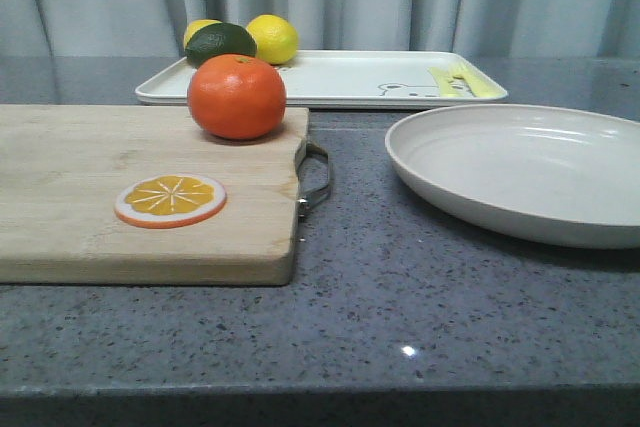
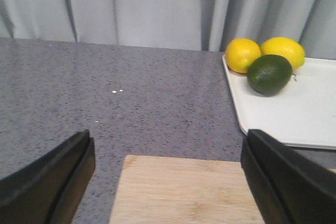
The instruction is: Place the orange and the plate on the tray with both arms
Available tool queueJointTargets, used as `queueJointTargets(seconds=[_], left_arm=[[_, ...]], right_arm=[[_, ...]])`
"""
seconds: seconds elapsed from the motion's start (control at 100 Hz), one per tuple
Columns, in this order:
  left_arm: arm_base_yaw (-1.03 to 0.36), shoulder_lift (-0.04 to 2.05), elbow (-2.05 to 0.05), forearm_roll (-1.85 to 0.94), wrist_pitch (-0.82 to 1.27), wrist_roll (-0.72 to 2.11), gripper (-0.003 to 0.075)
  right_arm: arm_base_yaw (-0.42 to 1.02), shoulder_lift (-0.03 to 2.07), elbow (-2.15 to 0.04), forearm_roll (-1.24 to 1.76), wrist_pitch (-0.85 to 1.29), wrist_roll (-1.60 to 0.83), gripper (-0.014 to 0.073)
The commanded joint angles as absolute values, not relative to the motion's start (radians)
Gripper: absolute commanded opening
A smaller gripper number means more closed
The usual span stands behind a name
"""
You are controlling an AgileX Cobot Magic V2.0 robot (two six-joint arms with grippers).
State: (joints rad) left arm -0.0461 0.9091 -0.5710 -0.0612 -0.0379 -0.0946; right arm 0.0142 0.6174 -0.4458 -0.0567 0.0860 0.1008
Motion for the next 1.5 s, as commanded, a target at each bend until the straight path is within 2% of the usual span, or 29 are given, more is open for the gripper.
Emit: queueJointTargets(seconds=[0.0,0.22,0.5,0.65,0.91,1.49], left_arm=[[-0.107,0.948,-0.660,-0.071,-0.067,-0.106,0.0559],[-0.297,1.096,-0.807,-0.071,-0.011,-0.106,0.0559],[-0.472,1.359,-1.154,-0.081,0.387,-0.106,0.0557],[-0.492,1.481,-1.314,-0.171,0.564,-0.094,0.0557],[-0.492,1.612,-1.476,-0.273,0.702,-0.024,0.0557],[-0.492,1.733,-1.550,-0.296,0.860,0.000,0.0557]], right_arm=[[0.009,0.623,-0.481,-0.066,0.016,0.098,-0.0075],[0.009,0.623,-0.481,-0.066,0.007,0.098,-0.0075],[0.009,0.623,-0.481,-0.066,-0.010,0.098,-0.0075],[0.009,0.623,-0.481,-0.066,-0.019,0.098,-0.0075],[0.009,0.623,-0.481,-0.066,-0.020,0.098,-0.0075],[0.009,0.623,-0.481,-0.066,-0.019,0.098,-0.0075]])
